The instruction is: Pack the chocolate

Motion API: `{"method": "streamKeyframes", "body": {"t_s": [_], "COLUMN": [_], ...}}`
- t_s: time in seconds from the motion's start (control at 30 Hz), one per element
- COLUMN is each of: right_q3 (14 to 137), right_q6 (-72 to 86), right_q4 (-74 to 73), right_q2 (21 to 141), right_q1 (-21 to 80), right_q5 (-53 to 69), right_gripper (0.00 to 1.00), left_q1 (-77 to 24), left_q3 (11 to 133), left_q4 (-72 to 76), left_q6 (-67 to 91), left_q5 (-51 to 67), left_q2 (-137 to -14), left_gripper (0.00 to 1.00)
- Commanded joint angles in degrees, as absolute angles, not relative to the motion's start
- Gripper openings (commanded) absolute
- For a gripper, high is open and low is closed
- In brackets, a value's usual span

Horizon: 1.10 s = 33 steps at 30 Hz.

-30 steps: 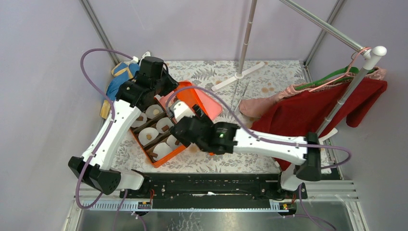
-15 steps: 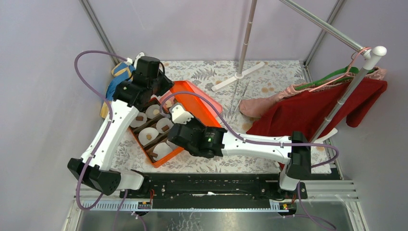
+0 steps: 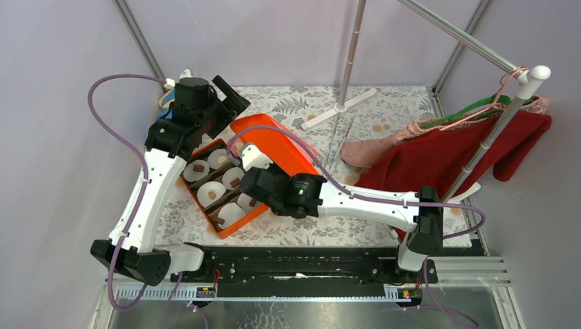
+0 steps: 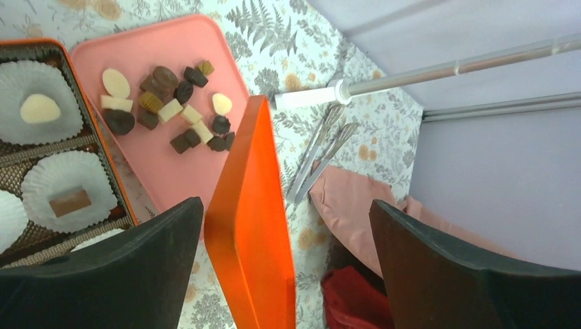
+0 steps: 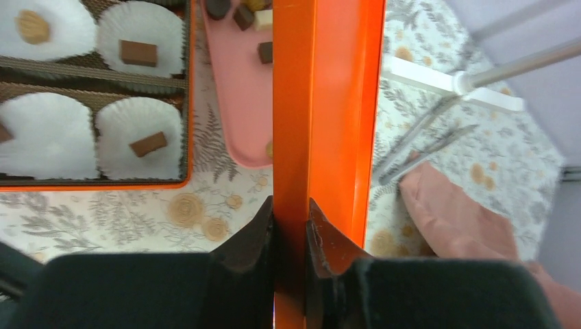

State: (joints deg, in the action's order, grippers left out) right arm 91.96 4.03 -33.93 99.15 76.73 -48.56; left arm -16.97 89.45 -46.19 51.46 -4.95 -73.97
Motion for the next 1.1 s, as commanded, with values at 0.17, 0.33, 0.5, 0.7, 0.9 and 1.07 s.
{"method": "streamKeyframes", "body": {"t_s": [0.17,0.33,0.5,0.7,0.9,1.07], "right_q3": [102.17,103.96,103.74,100.84,95.29,92.61], "right_q6": [7.77,8.77,12.48,19.64,29.58,39.8], "right_q4": [-36.55,-37.66,-35.68,-28.81,-14.01,2.04], "right_q2": [94.23,95.44,93.87,92.23,92.78,97.43], "right_q1": [66.4,64.36,60.2,52.36,48.47,47.52], "right_q5": [-25.86,-19.52,-9.48,10.53,26.54,39.65], "right_gripper": [0.0,0.0,0.0,0.0,0.0,0.0], "left_q1": [-11.85,-11.61,-9.93,-0.85,5.25,6.45], "left_q3": [93.01,90.77,89.82,88.45,84.88,84.43], "left_q4": [-38.58,-34.47,-38.61,-45.7,-47.39,-49.18], "left_q6": [46.44,44.93,42.79,41.57,40.33,39.82], "left_q5": [-0.54,-0.26,-3.75,0.42,2.42,0.71], "left_q2": [-67.0,-62.98,-61.64,-62.5,-60.18,-59.44], "left_gripper": [0.99,0.99,0.99,0.99,0.99,0.99]}}
